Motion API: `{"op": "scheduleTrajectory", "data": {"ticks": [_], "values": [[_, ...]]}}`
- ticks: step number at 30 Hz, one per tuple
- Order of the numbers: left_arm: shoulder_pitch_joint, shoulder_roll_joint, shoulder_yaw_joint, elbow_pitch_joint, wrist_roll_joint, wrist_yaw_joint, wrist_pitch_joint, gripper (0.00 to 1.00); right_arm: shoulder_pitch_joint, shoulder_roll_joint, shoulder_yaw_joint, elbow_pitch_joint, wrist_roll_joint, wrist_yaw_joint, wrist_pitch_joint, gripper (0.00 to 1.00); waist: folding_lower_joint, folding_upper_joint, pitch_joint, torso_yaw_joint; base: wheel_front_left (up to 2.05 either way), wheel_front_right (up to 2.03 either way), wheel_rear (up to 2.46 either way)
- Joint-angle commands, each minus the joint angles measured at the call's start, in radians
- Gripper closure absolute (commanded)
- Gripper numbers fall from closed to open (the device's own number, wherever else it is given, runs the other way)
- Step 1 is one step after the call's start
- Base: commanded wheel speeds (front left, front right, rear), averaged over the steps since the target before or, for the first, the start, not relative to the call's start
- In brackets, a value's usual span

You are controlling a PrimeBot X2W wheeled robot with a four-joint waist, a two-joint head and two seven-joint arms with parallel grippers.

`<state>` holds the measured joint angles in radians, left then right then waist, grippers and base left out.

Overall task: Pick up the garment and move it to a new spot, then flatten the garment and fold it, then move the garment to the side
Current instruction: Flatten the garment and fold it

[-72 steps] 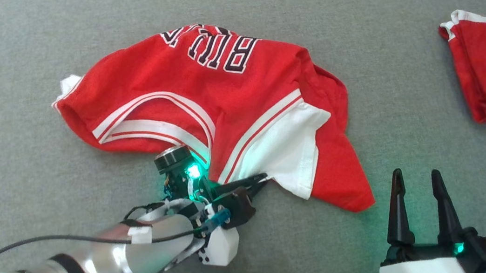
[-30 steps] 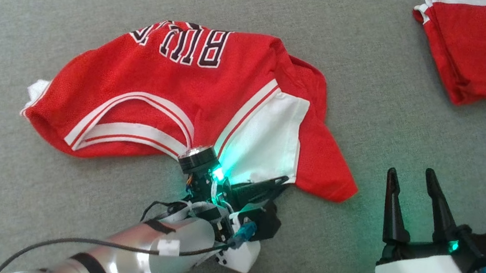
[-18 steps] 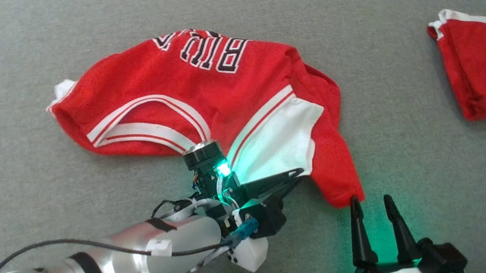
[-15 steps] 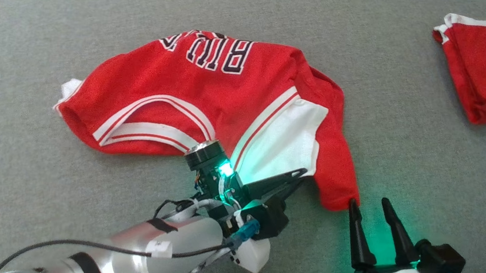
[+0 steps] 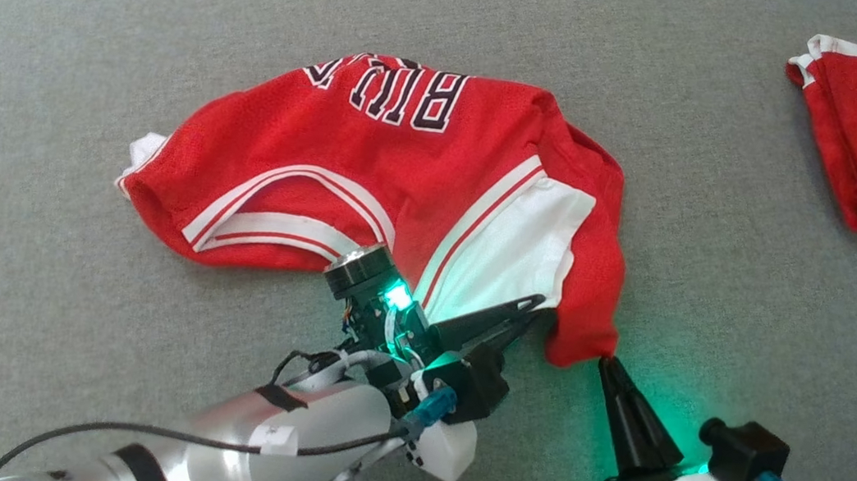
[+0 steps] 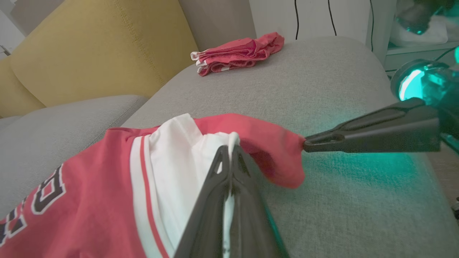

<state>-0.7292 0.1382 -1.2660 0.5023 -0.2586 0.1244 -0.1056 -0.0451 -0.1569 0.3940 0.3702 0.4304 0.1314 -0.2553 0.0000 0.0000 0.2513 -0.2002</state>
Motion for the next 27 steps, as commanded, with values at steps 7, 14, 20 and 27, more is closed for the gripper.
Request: {"op": "scheduleTrajectory", "data": {"ticks": [7, 14, 20, 27], "values": [[-0.012, 0.018, 0.023, -0.044, -0.008, 0.019, 0.003, 1.00, -0.017, -0.046, 0.023, -0.057, -0.022, -0.001, -0.006, 1.00, 0.0000, 0.0000, -0.008, -0.004, 0.00, 0.00, 0.00], [0.005, 0.030, 0.026, -0.068, -0.032, 0.017, -0.006, 1.00, 0.007, -0.039, -0.118, -0.089, -0.103, -0.001, -0.006, 1.00, 0.0000, 0.0000, -0.035, -0.010, 0.00, 0.00, 0.00], [0.037, 0.043, 0.037, -0.100, -0.077, 0.003, -0.019, 1.00, 0.000, -0.047, -0.271, -0.086, -0.192, -0.001, -0.006, 1.00, 0.0000, 0.0000, -0.059, -0.001, 0.00, 0.00, 0.00], [0.082, 0.046, 0.079, -0.158, -0.176, -0.028, -0.033, 1.00, -0.032, -0.074, -0.357, -0.036, -0.260, -0.001, -0.006, 1.00, 0.0000, 0.0000, -0.071, 0.024, 0.00, 0.00, 0.00]]}}
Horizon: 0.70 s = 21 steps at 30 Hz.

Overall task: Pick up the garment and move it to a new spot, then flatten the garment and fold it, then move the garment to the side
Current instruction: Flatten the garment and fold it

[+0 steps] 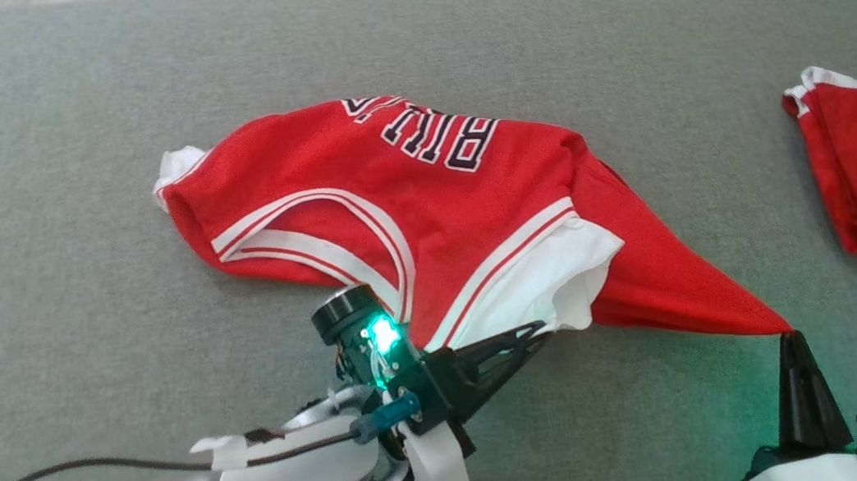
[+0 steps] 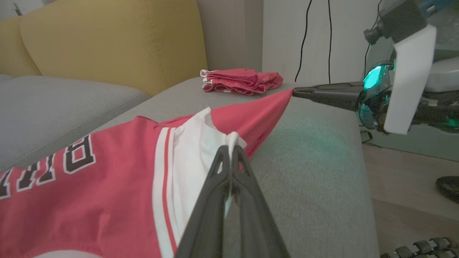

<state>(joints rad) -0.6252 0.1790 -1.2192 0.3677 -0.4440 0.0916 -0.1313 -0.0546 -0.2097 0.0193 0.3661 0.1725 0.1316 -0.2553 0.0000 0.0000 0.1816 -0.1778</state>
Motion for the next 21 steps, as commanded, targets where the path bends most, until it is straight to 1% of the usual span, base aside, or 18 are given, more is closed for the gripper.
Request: {"op": "scheduleTrajectory", "data": {"ticks": [1, 4, 7, 10, 12, 15, 18, 21], "values": [[-0.015, 0.008, 0.040, -0.036, -0.008, -0.002, -0.010, 1.00, -0.029, -0.027, 0.014, -0.018, -0.005, -0.001, -0.006, 1.00, 0.0000, 0.0000, -0.002, 0.007, 0.00, 0.00, 0.00], [-0.006, 0.034, 0.058, -0.062, -0.027, 0.000, -0.015, 1.00, -0.048, -0.042, 0.004, 0.018, -0.007, -0.001, -0.006, 1.00, 0.0000, 0.0000, -0.005, 0.019, 0.00, 0.00, 0.00], [-0.004, 0.087, 0.106, -0.111, -0.038, 0.036, -0.043, 1.00, -0.069, -0.063, -0.019, 0.051, -0.014, -0.001, -0.006, 1.00, 0.0000, 0.0000, -0.004, 0.032, 0.00, 0.00, 0.00], [-0.019, 0.162, 0.158, -0.166, -0.029, 0.080, -0.055, 1.00, -0.085, -0.073, -0.032, 0.059, -0.011, -0.001, -0.006, 1.00, 0.0000, 0.0000, -0.004, 0.039, 0.00, 0.00, 0.00], [-0.035, 0.228, 0.207, -0.221, -0.022, 0.117, -0.058, 1.00, -0.100, -0.084, -0.047, 0.056, -0.011, -0.001, -0.006, 1.00, 0.0000, 0.0000, -0.007, 0.043, 0.00, 0.00, 0.00], [-0.068, 0.348, 0.287, -0.329, -0.007, 0.169, -0.052, 1.00, -0.122, -0.109, -0.107, 0.030, -0.024, -0.001, -0.006, 1.00, 0.0000, 0.0000, -0.014, 0.053, 0.00, 0.00, 0.00], [-0.100, 0.471, 0.369, -0.453, 0.005, 0.211, -0.034, 1.00, -0.138, -0.133, -0.176, -0.024, -0.054, -0.001, -0.006, 1.00, 0.0000, 0.0000, -0.025, 0.064, 0.00, 0.00, 0.00], [-0.126, 0.571, 0.439, -0.563, 0.013, 0.249, -0.002, 1.00, -0.157, -0.166, -0.235, -0.077, -0.078, -0.001, -0.006, 1.00, 0.0000, 0.0000, -0.035, 0.078, 0.00, 0.00, 0.00]]}}
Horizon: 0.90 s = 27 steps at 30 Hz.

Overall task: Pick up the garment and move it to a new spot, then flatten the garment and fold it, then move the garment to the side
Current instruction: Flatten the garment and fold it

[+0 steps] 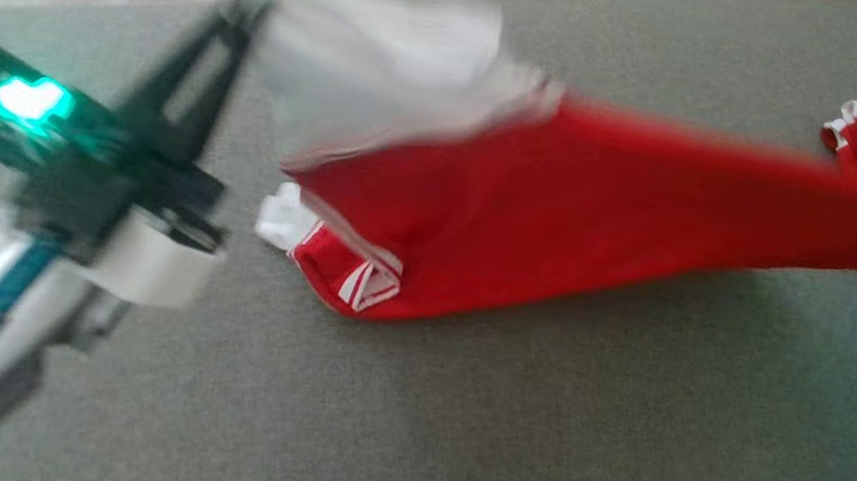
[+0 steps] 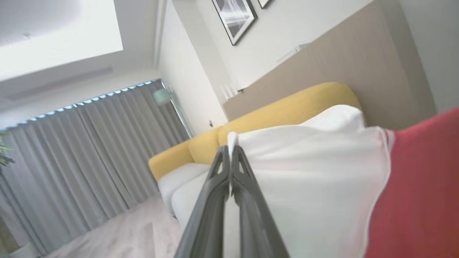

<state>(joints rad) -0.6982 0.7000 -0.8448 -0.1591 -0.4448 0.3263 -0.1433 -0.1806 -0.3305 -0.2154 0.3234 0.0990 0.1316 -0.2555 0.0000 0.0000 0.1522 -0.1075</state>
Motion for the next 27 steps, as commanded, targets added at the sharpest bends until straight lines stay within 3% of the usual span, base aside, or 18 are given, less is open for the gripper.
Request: {"op": "scheduleTrajectory", "data": {"ticks": [1, 7, 11, 15, 16, 21, 24, 25, 27], "values": [[-0.059, 0.078, 0.080, -0.065, 0.019, 0.024, 0.023, 1.00, -0.041, -0.061, -0.015, -0.047, -0.007, -0.001, -0.006, 1.00, 0.0000, 0.0000, -0.008, 0.012, 0.00, 0.00, 0.00], [-0.019, 0.153, 0.107, -0.161, 0.018, 0.073, 0.074, 1.00, 0.031, -0.062, -0.034, -0.165, -0.029, -0.001, 0.092, 1.00, 0.0000, 0.0000, -0.010, 0.046, 0.00, 0.00, 0.00], [0.062, 0.159, 0.094, -0.173, 0.007, 0.119, 0.070, 1.00, 0.170, -0.035, 0.066, -0.228, 0.014, -0.001, 0.142, 1.00, 0.0000, 0.0000, 0.009, 0.063, 0.00, 0.00, 0.00], [0.179, 0.169, 0.081, -0.158, -0.018, 0.170, 0.042, 1.00, 0.281, -0.012, 0.180, -0.214, 0.015, -0.001, 0.143, 1.00, 0.0000, 0.0000, 0.039, 0.076, 0.00, 0.00, 0.00], [0.179, 0.169, 0.081, -0.158, -0.018, 0.170, 0.042, 1.00, 0.281, -0.012, 0.180, -0.214, 0.015, -0.001, 0.143, 1.00, 0.0000, 0.0000, 0.039, 0.076, 0.00, 0.00, 0.00], [0.329, 0.162, 0.085, -0.113, -0.075, 0.233, -0.034, 1.00, 0.325, -0.014, 0.365, -0.145, 0.053, -0.001, 0.086, 1.00, 0.0000, 0.0000, 0.078, 0.084, 0.00, 0.00, 0.00], [0.352, 0.160, 0.093, -0.097, -0.082, 0.246, -0.054, 1.00, 0.328, -0.020, 0.410, -0.130, 0.092, -0.001, 0.076, 1.00, 0.0000, 0.0000, 0.085, 0.088, 0.00, 0.00, 0.00], [0.359, 0.156, 0.096, -0.090, -0.085, 0.248, -0.062, 1.00, 0.329, -0.026, 0.426, -0.122, 0.111, -0.001, 0.079, 0.02, 0.0000, 0.0000, 0.087, 0.090, 0.00, 0.00, 0.00], [0.365, 0.153, 0.099, -0.079, -0.086, 0.247, -0.073, 1.00, 0.332, -0.046, 0.462, -0.115, 0.158, -0.001, 0.087, 0.00, 0.0000, 0.0000, 0.091, 0.092, 0.00, 0.00, 0.00]]}}
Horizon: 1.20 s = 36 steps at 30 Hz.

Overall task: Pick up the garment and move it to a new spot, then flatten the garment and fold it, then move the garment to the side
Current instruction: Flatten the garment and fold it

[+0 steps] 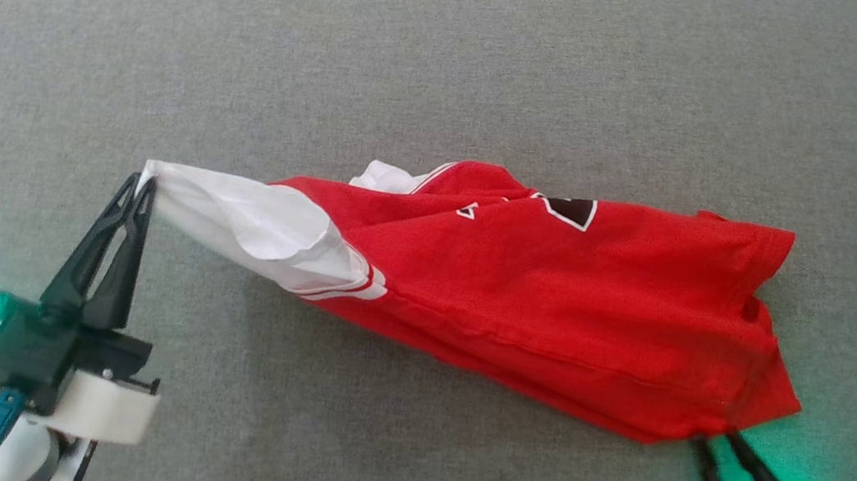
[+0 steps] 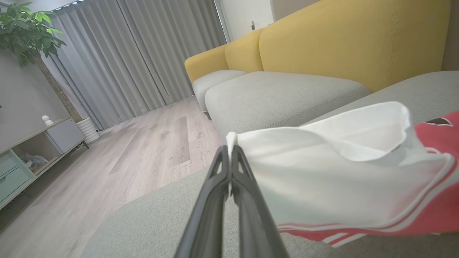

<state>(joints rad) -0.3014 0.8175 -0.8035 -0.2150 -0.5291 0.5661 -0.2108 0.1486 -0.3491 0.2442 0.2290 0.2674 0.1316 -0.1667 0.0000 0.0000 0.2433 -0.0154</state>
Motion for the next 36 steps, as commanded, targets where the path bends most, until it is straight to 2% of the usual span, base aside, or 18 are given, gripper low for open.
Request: {"op": "scheduleTrajectory", "data": {"ticks": [1, 10, 14, 18, 32, 34, 35, 36], "values": [[-0.032, 0.034, 0.058, -0.018, -0.001, 0.006, -0.009, 1.00, 0.004, -0.039, 0.020, -0.024, 0.021, -0.001, 0.000, 0.00, 0.0000, 0.0000, 0.001, 0.001, 0.00, 0.00, 0.00], [-0.046, 0.016, 0.055, 0.007, 0.007, -0.006, -0.022, 1.00, 0.025, -0.179, 0.114, -0.145, 0.396, -0.001, 0.025, 0.00, 0.0000, 0.0000, 0.009, -0.008, 0.00, 0.00, 0.00], [-0.053, 0.007, 0.050, 0.015, 0.010, -0.012, -0.023, 1.00, 0.018, -0.225, 0.149, -0.185, 0.513, -0.001, 0.025, 0.00, 0.0000, 0.0000, 0.011, -0.008, 0.00, 0.00, 0.00], [-0.062, -0.001, 0.045, 0.022, 0.012, -0.018, -0.024, 1.00, 0.002, -0.253, 0.175, -0.175, 0.554, -0.001, 0.010, 0.00, 0.0000, 0.0000, 0.011, -0.003, 0.00, 0.00, 0.00], [-0.081, -0.015, 0.034, 0.029, 0.018, -0.025, -0.024, 1.00, -0.080, -0.278, 0.263, -0.073, 0.610, -0.001, -0.066, 0.00, 0.0000, 0.0000, 0.016, 0.021, 0.00, 0.00, 0.00], [-0.082, -0.016, 0.032, 0.028, 0.018, -0.025, -0.024, 1.00, -0.087, -0.281, 0.271, -0.064, 0.614, -0.001, -0.073, 0.07, 0.0000, 0.0000, 0.016, 0.023, 0.00, 0.00, 0.00], [-0.082, -0.016, 0.032, 0.028, 0.018, -0.025, -0.023, 1.00, -0.089, -0.282, 0.275, -0.060, 0.616, -0.001, -0.076, 0.13, 0.0000, 0.0000, 0.016, 0.023, 0.00, 0.00, 0.00], [-0.082, -0.015, 0.032, 0.028, 0.018, -0.024, -0.023, 1.00, -0.092, -0.283, 0.279, -0.057, 0.617, -0.001, -0.079, 0.25, 0.0000, 0.0000, 0.015, 0.023, 0.00, 0.00, 0.00]]}}
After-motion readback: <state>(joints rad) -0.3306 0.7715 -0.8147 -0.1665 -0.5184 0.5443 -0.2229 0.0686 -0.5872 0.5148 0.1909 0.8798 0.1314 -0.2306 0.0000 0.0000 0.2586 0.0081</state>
